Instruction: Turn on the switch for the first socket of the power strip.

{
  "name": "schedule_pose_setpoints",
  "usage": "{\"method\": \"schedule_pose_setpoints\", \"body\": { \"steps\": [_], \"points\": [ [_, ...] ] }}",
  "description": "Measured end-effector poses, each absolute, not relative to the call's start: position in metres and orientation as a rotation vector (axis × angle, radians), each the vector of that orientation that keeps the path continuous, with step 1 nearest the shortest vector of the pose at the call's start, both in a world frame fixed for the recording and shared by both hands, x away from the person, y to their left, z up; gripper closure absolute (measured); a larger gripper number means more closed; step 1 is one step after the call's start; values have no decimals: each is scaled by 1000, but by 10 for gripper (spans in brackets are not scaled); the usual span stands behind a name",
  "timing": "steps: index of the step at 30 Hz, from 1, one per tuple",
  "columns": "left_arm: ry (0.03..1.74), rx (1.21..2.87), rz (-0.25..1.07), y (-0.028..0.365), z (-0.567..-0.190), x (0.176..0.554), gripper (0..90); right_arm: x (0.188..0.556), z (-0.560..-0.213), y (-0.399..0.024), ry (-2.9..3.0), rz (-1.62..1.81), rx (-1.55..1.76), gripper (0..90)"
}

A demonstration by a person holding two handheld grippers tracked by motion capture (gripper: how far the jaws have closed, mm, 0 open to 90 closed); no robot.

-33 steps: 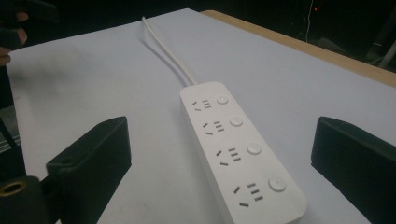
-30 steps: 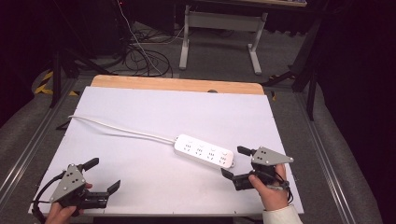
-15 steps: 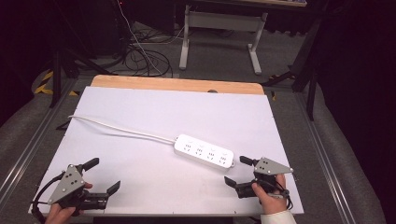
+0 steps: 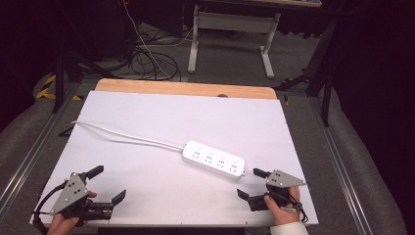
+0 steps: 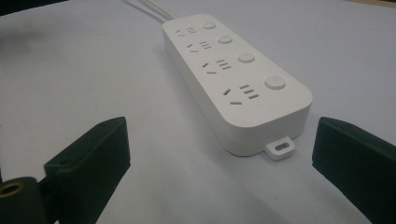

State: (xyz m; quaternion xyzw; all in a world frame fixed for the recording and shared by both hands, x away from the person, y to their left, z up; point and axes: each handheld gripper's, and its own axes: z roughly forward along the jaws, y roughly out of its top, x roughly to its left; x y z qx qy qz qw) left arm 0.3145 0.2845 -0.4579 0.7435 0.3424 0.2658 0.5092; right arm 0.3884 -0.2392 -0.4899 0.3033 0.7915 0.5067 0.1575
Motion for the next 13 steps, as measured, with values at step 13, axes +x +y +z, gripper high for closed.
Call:
{"method": "schedule_pose_setpoints", "body": {
  "steps": [13],
  "points": [
    [836, 1771, 636, 284, -459, 314, 11, 387, -485, -241, 2278, 1434, 832, 46]
  ]
}}
